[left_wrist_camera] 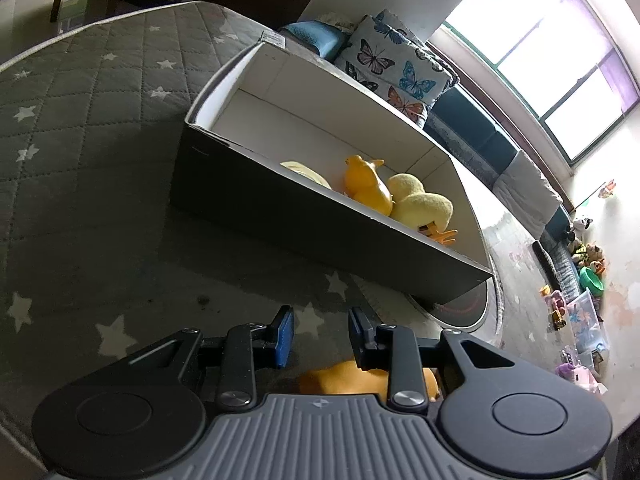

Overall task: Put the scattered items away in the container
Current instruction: 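Move the right tool toward the large yellow rubber duck, then close the right tool around the head of the yellow duck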

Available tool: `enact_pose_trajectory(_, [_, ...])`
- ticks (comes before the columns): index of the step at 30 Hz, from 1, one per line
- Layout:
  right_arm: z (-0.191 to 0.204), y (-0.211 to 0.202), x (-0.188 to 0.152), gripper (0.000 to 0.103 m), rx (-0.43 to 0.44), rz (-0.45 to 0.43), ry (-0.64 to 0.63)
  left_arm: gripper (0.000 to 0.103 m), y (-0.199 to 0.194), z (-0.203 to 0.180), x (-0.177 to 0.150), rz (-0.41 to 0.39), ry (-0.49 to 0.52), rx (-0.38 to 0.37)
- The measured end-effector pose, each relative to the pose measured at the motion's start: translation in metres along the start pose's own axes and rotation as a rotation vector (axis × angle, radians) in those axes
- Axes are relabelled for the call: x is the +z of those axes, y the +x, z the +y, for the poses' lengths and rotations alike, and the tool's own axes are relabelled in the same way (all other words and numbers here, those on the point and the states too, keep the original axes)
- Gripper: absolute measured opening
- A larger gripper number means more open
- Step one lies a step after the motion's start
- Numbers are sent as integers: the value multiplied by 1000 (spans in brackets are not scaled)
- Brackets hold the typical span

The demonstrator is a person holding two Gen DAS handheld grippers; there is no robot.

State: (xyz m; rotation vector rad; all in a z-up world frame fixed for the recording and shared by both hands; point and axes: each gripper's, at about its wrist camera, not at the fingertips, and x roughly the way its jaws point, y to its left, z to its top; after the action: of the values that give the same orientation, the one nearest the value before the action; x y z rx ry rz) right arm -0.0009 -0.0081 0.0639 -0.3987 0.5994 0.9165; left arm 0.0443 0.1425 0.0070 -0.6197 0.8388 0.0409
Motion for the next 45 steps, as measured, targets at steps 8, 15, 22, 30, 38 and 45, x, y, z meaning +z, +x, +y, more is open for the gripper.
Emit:
enact_pose_trajectory(8, [0, 3, 1, 82, 23, 23, -43, 33, -19, 5, -13, 11, 13, -18])
enact_pose_trajectory(15, [1, 3, -2, 82, 38, 29, -40, 34, -38, -2, -30, 31, 54, -68])
enact_pose_trajectory(22, [1, 6, -4, 83, 69, 44, -58, 34, -33, -14, -43, 73, 115, -60])
enact_pose_trajectory(30, [13, -9, -13, 83, 97, 54, -78, 32, -30, -2, -40, 60, 88, -20])
enact_pose_trajectory(38, [27, -18, -17, 81, 128, 51, -107, 32, -33, 10, -32, 16, 33, -26])
enact_pose_trajectory(45, [30, -7, -11, 67, 76, 41, -106, 36, -30, 13, -41, 2, -41, -57])
